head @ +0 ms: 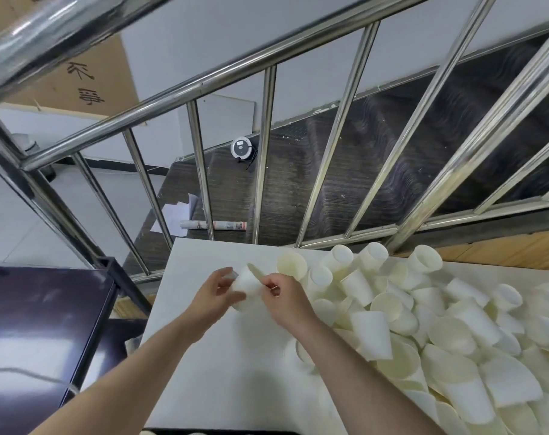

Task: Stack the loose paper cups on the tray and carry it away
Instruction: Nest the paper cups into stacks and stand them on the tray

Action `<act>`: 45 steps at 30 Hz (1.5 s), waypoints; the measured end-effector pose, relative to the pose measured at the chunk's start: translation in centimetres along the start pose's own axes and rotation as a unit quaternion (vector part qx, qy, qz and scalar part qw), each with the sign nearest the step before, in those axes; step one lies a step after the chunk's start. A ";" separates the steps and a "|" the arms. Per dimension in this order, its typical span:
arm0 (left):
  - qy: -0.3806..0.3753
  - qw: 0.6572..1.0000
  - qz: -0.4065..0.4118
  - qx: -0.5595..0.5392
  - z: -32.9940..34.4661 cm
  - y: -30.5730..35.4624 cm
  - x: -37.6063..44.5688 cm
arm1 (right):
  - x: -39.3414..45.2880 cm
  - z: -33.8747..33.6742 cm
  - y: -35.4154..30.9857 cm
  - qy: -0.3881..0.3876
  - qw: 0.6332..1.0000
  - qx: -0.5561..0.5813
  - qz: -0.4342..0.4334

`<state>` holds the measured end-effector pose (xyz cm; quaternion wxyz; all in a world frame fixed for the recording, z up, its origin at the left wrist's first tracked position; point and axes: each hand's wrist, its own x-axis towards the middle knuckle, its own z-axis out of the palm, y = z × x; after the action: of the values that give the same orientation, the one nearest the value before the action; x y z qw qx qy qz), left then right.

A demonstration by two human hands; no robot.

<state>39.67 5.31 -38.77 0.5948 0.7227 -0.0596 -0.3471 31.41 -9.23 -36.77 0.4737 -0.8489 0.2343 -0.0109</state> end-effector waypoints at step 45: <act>0.103 0.913 0.174 0.355 -4.8 0.4 -11.6 | -5.5 0.0 -5.3 -0.056 0.941 -0.321 -0.087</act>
<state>33.82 14.96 -33.20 0.3524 0.8964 -0.2418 -0.1176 28.57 -4.69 -31.34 0.1857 -0.9722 0.1238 0.0713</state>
